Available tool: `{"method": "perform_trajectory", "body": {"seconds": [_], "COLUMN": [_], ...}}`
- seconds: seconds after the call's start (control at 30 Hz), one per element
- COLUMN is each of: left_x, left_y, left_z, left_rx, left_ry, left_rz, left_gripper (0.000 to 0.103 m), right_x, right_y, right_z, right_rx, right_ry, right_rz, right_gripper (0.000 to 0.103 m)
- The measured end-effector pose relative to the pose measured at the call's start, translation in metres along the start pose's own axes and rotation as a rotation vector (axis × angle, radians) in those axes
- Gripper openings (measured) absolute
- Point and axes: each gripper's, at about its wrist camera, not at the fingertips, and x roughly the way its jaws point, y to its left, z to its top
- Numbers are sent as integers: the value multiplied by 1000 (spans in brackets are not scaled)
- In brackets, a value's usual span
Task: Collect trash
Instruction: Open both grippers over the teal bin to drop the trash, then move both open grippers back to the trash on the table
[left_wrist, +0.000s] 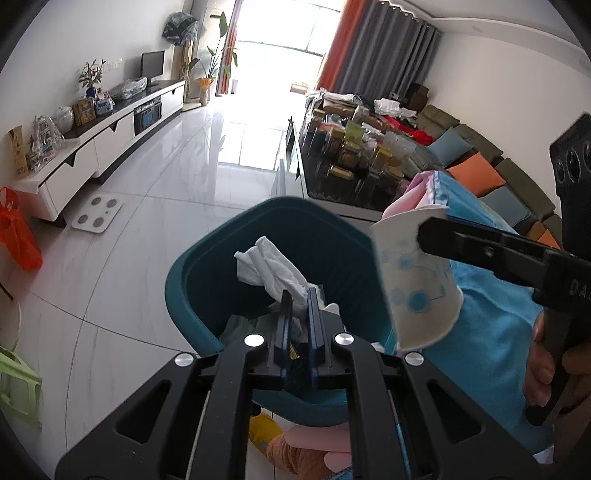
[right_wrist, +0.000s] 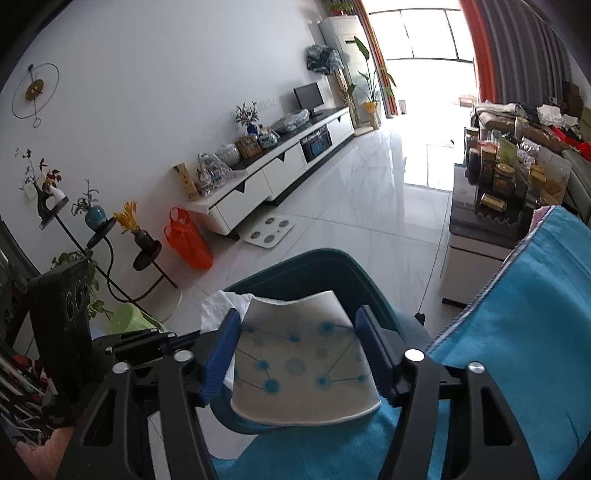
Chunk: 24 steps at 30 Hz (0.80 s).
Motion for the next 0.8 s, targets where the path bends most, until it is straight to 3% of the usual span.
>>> {"method": "perform_trajectory", "body": {"seconds": [0.07, 0.23, 0.47, 0.67, 0.8], "left_x": [5, 16, 9, -12, -26], "left_y": [0, 5, 2, -17, -48], "left_z": [-2, -2, -5, -3, -1], "left_rx": [-8, -33, -30, 8, 64], "left_ry": [7, 23, -2, -55, -90], "left_rz": [8, 17, 22, -32, -116], "left_gripper": [10, 30, 37, 42, 49], "right_x": [8, 14, -11, -51, -88], "right_y": [1, 1, -6, -17, -28], "right_z": [1, -1, -8, -23, -41], "right_rx": [12, 23, 38, 36, 32], "right_ry": [27, 40, 18, -29, -70], "right_rz": [-7, -9, 12, 19, -7], "right_gripper": [52, 52, 53, 56, 57]}}
